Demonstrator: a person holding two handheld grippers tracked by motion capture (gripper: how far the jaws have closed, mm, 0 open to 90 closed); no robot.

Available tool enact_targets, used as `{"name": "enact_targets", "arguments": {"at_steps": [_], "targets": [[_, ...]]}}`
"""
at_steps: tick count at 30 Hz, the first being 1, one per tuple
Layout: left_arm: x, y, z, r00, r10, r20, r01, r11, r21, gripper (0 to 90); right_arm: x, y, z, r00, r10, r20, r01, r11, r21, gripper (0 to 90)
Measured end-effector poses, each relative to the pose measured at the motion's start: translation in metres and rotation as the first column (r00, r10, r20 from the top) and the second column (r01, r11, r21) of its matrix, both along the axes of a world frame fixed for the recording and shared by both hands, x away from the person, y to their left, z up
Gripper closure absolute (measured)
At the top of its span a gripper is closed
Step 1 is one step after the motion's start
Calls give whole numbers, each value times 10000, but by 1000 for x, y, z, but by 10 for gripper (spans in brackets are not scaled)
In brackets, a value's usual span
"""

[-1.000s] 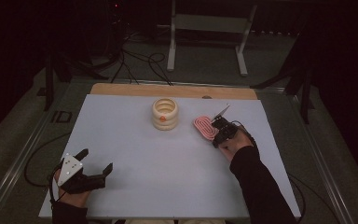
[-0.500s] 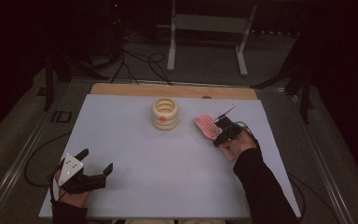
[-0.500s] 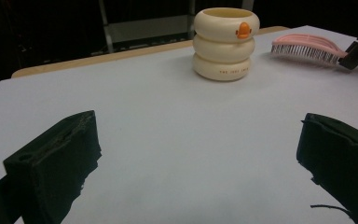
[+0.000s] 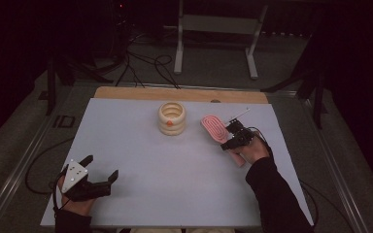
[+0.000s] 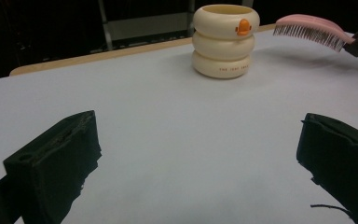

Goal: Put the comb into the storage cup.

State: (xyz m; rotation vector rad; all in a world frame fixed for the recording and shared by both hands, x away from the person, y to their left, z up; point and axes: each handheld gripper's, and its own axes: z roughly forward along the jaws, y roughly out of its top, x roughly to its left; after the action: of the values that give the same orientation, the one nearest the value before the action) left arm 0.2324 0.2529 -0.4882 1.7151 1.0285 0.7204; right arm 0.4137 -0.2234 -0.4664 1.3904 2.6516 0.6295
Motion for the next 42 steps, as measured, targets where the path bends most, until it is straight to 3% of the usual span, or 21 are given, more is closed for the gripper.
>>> {"name": "enact_targets", "arguments": {"at_steps": [13,29,42], "targets": [[1,-1,0,10000,8,-53,-8,10000,84,1,-13,3,13,9976,146,679,-188,9980,606,696],[1,-1,-1,9999,90,-98,-89,9999,93,1,-26,11,23,9883,345,1487,-513,9925,1109,696],[1,-1,-1,9998,110,-159,-107,9998,137,2,-41,19,26,9722,394,2310,-841,9787,1870,696]]}}
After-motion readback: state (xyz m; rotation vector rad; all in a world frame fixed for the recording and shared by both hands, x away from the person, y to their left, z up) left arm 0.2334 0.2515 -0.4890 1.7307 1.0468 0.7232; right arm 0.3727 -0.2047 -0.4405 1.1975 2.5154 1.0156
